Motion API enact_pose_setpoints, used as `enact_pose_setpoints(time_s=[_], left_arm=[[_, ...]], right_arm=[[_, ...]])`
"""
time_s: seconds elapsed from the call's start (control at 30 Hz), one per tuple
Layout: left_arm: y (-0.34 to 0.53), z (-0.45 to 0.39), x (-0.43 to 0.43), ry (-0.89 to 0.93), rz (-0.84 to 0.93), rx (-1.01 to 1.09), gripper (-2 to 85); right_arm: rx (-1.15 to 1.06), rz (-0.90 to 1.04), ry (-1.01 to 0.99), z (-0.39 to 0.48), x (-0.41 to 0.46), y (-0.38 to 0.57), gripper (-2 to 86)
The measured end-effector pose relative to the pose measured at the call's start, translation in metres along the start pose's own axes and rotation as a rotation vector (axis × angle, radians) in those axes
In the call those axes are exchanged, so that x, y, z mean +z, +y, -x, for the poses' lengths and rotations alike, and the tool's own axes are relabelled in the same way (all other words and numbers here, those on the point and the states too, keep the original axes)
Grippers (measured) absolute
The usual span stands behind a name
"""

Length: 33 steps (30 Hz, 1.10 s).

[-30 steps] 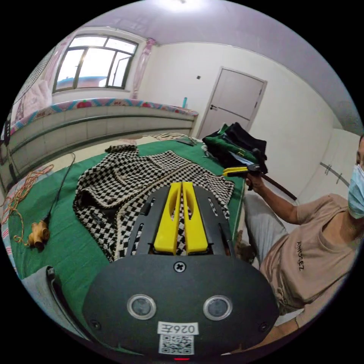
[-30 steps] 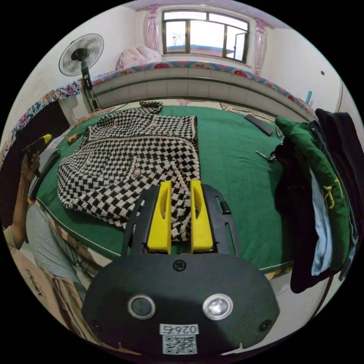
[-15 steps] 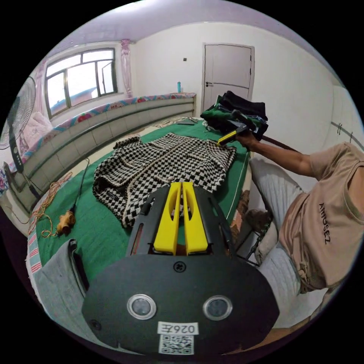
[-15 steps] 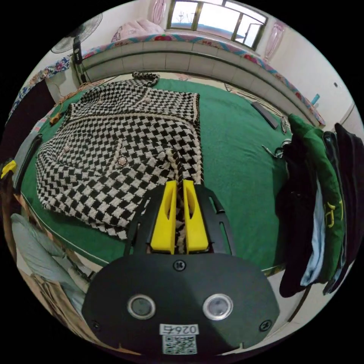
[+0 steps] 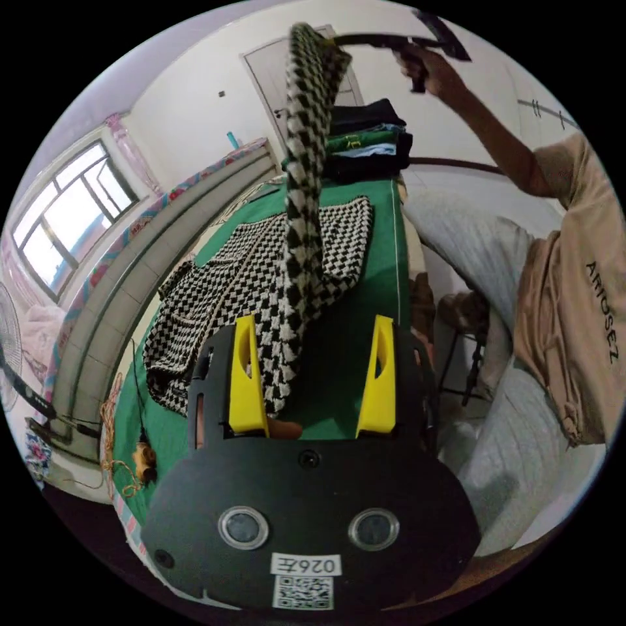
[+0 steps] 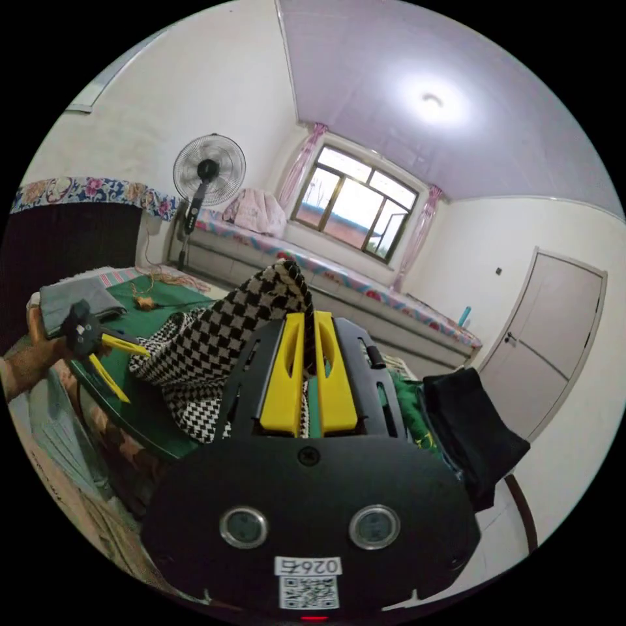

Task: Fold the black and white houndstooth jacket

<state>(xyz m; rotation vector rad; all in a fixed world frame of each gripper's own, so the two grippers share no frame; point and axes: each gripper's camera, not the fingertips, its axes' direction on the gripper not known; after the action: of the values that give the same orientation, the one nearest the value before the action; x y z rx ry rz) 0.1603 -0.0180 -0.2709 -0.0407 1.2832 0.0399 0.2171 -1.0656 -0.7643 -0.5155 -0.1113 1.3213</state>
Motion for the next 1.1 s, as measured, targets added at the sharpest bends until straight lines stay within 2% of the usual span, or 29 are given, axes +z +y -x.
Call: enact_pose_setpoints(time_s=[0.1,0.17,0.23,0.3,0.43,0.53,0.63,0.73,0.8,0.87,0.93,1.0,1.1], left_arm=[[-0.012,-0.005,0.022,-0.098,0.162,0.043,15.6],[-0.013,-0.002,0.038,-0.208,0.334,0.063,2.7],[-0.007,-0.003,0.040,-0.282,0.397,0.133,1.5],[-0.003,0.004,0.034,-0.197,0.418,0.149,0.8],[0.008,0.046,0.011,0.069,0.323,0.025,0.1],[0.015,0.082,0.009,0.251,0.257,-0.073,0.0],[0.015,0.115,0.023,0.400,0.262,-0.150,0.1],[0.016,0.153,0.038,0.524,0.279,-0.299,0.2],[0.020,0.176,0.040,0.587,0.262,-0.382,0.1],[0.028,0.204,0.026,0.556,0.173,-0.485,-0.5],[0.034,0.222,0.009,0.516,0.090,-0.541,-0.8],[0.035,0.239,-0.006,0.483,-0.018,-0.601,-0.9],[0.011,0.257,-0.017,0.477,-0.199,-0.587,-1.0]], right_arm=[[-0.049,-0.085,-0.024,0.026,-0.026,-0.032,-1.1],[-0.076,-0.136,-0.055,0.043,-0.037,-0.046,-1.1],[-0.105,-0.186,-0.090,0.060,-0.047,-0.056,-1.2],[-0.154,-0.241,-0.116,0.083,-0.057,-0.064,-1.2],[-0.200,-0.243,-0.033,0.109,-0.050,-0.070,-1.2],[-0.243,-0.103,0.041,0.119,-0.001,-0.090,-1.1],[-0.247,0.012,0.001,0.121,0.090,-0.122,-1.1],[-0.223,0.161,-0.061,0.129,0.224,-0.150,-0.7],[-0.214,0.420,-0.060,0.145,0.348,-0.151,-0.6],[-0.263,0.614,-0.050,0.161,0.416,-0.136,-0.9],[-0.275,0.599,-0.027,0.175,0.437,-0.123,-0.9],[-0.297,0.499,0.016,0.192,0.438,-0.108,-0.9],[-0.298,0.397,0.089,0.207,0.441,-0.082,-0.9]])
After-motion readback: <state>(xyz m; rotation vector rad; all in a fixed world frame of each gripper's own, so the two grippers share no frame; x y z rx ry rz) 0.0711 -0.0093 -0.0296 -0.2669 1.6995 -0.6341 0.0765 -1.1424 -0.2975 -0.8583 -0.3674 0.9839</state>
